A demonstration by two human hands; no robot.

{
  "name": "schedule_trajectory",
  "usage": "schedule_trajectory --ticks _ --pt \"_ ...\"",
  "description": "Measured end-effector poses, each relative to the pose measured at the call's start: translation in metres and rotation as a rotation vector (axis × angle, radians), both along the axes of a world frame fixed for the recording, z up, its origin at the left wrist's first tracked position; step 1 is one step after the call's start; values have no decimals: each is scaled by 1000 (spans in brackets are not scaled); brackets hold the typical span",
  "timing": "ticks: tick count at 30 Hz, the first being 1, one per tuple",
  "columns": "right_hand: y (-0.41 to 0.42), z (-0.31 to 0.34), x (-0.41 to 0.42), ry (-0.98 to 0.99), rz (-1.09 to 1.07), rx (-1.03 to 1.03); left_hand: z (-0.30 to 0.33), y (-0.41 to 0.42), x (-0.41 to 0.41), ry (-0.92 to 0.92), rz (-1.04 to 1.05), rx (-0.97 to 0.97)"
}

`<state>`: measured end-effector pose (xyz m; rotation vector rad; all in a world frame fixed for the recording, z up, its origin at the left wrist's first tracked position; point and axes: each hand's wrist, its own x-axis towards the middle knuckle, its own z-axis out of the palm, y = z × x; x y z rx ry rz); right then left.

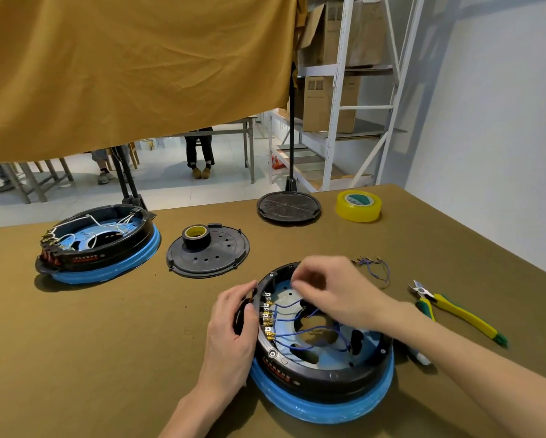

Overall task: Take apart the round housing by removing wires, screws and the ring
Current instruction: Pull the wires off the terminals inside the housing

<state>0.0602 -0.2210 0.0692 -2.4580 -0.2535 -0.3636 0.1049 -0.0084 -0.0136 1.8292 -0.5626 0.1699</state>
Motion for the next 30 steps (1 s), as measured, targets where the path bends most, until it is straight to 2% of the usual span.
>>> schedule_trajectory --ticks 2,6,17,30 --pt "17 -7 -4 81 88 -69 0 0 0 13 40 -2" --pt "29 -21 2 122 64 -181 3 1 -4 26 60 -13" --pt "27 -29 7 170 95 38 -3 4 -6 106 -55 114" --pt "28 -31 5 134 80 6 -4 3 -5 103 -45 132"
